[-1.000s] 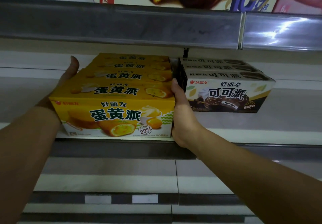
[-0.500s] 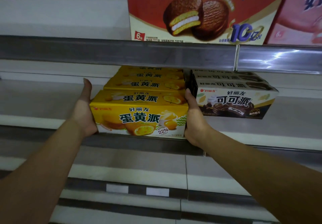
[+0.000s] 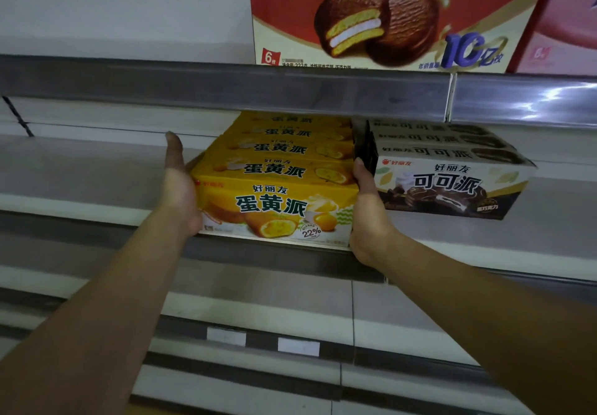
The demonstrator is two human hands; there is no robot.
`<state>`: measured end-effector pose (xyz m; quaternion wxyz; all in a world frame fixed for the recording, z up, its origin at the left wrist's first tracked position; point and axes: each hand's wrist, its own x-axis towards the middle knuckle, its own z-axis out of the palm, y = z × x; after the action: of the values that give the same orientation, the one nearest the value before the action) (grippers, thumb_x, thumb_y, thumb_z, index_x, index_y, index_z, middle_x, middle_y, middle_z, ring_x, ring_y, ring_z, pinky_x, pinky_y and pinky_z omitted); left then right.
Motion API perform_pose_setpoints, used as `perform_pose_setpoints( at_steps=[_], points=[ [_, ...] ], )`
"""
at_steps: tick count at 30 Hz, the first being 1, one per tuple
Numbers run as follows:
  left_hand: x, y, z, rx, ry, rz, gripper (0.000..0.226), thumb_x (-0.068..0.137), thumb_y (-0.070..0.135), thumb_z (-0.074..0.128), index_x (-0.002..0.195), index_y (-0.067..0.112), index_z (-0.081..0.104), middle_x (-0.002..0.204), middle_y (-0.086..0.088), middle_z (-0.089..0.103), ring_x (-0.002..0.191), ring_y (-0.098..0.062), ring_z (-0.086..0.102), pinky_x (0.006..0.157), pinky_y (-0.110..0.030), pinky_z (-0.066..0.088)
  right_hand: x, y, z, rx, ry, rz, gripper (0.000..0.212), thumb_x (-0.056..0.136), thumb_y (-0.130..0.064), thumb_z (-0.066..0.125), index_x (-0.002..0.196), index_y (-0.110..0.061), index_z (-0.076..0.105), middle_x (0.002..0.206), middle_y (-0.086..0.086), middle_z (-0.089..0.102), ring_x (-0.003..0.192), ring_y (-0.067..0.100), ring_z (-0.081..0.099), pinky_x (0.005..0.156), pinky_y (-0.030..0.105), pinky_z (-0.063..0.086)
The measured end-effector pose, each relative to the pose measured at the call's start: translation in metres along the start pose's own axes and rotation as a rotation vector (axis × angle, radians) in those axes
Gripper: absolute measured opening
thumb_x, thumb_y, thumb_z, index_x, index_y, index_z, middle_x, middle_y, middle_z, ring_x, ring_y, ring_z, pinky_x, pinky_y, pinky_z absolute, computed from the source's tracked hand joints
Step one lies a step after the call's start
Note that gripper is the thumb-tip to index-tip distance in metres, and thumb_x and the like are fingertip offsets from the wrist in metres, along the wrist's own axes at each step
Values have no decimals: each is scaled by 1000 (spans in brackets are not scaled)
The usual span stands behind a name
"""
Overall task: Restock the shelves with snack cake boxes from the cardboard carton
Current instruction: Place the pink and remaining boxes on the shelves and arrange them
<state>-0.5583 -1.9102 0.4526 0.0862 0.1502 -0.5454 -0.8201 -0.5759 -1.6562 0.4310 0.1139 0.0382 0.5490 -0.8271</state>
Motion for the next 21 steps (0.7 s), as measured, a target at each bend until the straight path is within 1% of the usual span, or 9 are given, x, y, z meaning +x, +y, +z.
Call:
perform_pose_setpoints(
  at_steps=[3,5,7,9,11,13,17,19,21],
  points=[
    [-2,2,2,32,-3,-15,94,85,89,22,136,21,64,121,-13,74,112,-34,71,94,-51,53,3,2,0,-12,-19,7,45,97,-65,45,114,-32,69,109,4,79,114,28,69,115,52,41],
    [-4,4,0,52,-29,-37,95,85,89,21,133,21,66,121,-13,74,112,-34,71,92,-50,52,6,3,1,-20,-31,18,54,95,-70,45,128,-32,65,118,5,76,120,29,66,117,54,38],
    [-5,6,-2,52,-77,-66,97,83,91,20,134,21,65,125,-14,72,114,-35,70,97,-53,49,8,5,0,-15,-47,29,61,92,-72,46,136,-33,61,122,6,74,121,30,65,116,54,38],
    [-5,7,-6,37,-121,-86,100,81,92,20,135,21,64,129,-15,70,117,-36,68,105,-57,44,10,7,0,-10,-58,30,61,92,-73,46,136,-32,61,121,6,75,119,30,66,115,54,40],
    [-4,8,-7,28,-147,-95,101,81,93,19,136,21,64,130,-15,69,119,-37,66,107,-57,43,13,9,-1,-14,-67,24,66,89,-76,48,138,-34,59,123,6,74,120,31,66,115,56,39],
    [-6,9,-6,29,-170,-107,101,81,92,20,137,20,63,131,-15,69,120,-36,66,104,-55,45,15,10,-2,-6,-73,21,71,85,-78,51,141,-36,56,126,5,72,121,31,65,116,57,37],
    [-11,11,-5,20,-197,-118,99,82,91,22,136,19,63,130,-15,69,118,-35,67,99,-53,48,12,8,-3,-4,-93,10,62,93,-72,45,138,-32,58,122,6,74,120,31,66,116,56,37],
    [-15,14,-1,25,-186,-108,98,82,91,23,136,18,62,130,-15,69,117,-35,68,97,-52,49,10,7,-2,-20,-102,13,65,91,-74,47,141,-34,56,125,6,73,121,31,65,116,57,38],
    [-19,15,3,33,-135,-80,96,86,88,25,141,16,58,131,-15,69,112,-34,71,92,-50,52,8,5,-2,-35,-99,4,65,91,-73,47,142,-33,55,125,6,73,118,31,67,112,56,43]
  ],
)
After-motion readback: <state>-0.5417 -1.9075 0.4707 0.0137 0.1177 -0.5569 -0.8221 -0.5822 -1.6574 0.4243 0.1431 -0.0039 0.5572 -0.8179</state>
